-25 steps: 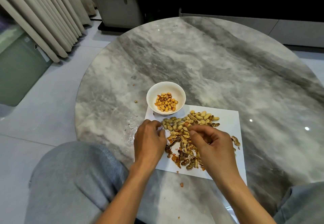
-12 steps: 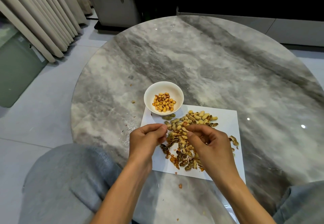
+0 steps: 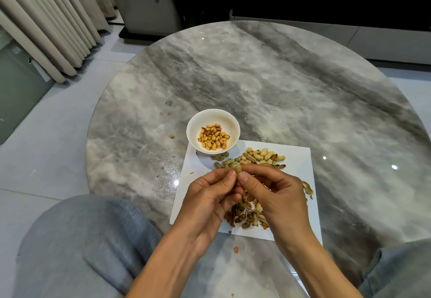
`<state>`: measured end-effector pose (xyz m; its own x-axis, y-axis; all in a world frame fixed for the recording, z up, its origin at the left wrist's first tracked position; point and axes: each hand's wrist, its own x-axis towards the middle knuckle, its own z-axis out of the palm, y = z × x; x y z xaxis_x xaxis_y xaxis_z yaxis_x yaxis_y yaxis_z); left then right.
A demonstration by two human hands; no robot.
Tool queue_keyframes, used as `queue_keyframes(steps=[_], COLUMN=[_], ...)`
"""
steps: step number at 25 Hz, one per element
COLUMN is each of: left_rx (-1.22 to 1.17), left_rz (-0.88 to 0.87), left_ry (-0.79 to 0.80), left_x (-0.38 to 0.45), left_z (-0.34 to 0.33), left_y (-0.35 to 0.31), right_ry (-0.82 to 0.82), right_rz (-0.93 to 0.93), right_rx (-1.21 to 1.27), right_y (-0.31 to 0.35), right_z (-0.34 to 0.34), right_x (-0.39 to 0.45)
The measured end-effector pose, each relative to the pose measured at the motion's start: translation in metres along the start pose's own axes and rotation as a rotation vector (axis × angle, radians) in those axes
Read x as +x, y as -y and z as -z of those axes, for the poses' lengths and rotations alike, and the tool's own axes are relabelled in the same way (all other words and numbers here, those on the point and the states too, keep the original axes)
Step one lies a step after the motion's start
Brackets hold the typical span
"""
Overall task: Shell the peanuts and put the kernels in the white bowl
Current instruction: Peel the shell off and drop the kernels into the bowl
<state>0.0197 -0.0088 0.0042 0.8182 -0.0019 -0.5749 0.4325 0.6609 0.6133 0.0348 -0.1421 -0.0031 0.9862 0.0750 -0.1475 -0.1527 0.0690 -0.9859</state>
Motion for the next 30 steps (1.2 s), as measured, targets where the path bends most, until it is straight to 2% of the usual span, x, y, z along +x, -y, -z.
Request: queue_keyframes(steps=[4, 10, 12, 14, 16, 18, 22, 27, 30], left_rx=[-0.095, -0.109, -0.080, 0.034, 0.169, 0.205, 0.204, 0.236, 0.190], left_rz=[0.052, 0.062, -0.001, -0.142, -0.275, -0.325, -0.332, -0.318, -0.290], left_ry=[0.032, 0.016, -0.016, -0.118, -0.226, -0.265, -0.252, -0.219, -0.173], left_x=[0.000, -0.001, 0.000, 0.001, 0.000, -0.003, -0.005, -0.008, -0.004], left_z=[-0.003, -0.004, -0.003, -0.003, -0.004, -0.006, -0.008, -0.011, -0.007], left_y=[0.004, 0.006, 0.007, 0.009, 0.010, 0.010, 0.009, 0.013, 0.012], right_ry=[0.038, 0.043, 0.037, 0.008, -0.016, -0.010, -0.007, -0.083, -0.039], right_rz=[-0.037, -0.001, -0.063, -0.104, -0.107, -0.101, -0.090, -0.112, -0.103], right_rx=[0.104, 0.079, 0.116, 0.127, 0.135, 0.164, 0.176, 0.170, 0.157], right_y=[-0.002, 0.000, -0.003, -0.007, -0.011, -0.012, -0.012, -0.018, -0.016], right_z=[0.000, -0.001, -0.001, -0.002, -0.003, -0.004, -0.006, -0.007, -0.006], right_x=[0.001, 0.002, 0.002, 0.003, 0.002, 0.002, 0.002, 0.002, 0.003])
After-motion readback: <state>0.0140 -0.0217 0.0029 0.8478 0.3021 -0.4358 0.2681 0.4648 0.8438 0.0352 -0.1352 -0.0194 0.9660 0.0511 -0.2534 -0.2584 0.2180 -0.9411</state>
